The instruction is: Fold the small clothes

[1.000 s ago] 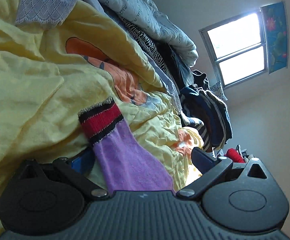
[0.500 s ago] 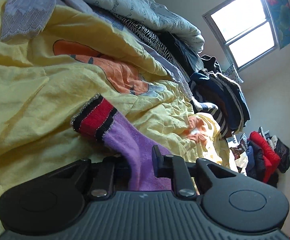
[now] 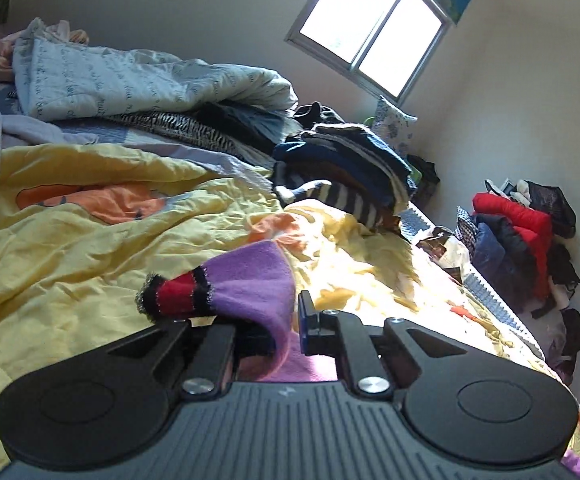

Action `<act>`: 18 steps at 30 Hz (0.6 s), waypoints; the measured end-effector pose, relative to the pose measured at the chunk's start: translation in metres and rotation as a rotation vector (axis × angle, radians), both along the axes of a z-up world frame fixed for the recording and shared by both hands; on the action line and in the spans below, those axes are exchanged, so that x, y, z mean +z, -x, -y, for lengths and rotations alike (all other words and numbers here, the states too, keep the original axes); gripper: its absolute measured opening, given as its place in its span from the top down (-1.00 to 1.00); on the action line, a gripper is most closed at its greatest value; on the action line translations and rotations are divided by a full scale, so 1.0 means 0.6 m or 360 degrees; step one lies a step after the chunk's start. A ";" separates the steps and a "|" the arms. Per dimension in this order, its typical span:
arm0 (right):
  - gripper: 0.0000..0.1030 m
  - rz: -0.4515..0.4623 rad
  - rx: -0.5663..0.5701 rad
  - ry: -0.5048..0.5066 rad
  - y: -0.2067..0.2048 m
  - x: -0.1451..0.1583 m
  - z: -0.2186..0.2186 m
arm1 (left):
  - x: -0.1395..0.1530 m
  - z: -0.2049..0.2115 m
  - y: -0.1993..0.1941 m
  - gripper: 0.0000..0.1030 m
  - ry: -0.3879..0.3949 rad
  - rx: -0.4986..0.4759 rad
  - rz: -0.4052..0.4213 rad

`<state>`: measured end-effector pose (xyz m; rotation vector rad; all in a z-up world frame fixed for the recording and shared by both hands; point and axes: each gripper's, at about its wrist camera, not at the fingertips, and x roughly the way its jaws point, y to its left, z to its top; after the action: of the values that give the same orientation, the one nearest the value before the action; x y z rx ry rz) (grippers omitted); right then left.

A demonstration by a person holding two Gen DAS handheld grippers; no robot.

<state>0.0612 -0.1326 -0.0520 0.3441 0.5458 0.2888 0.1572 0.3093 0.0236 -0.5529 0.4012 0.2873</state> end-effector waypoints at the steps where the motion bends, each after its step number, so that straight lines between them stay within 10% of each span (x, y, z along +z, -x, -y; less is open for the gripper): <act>1: -0.52 0.0003 -0.0007 -0.0007 0.001 0.000 0.002 | 0.004 0.016 -0.002 0.82 -0.0024 -0.0019 -0.0001; 18: -0.53 0.0006 -0.0319 0.0051 0.038 0.043 0.137 | 0.045 0.272 -0.003 0.88 -0.0713 -0.0291 0.0062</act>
<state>0.0384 -0.2146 -0.0260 0.3639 0.5075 0.0872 0.1591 0.1458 0.0504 -0.0815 0.3336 0.1818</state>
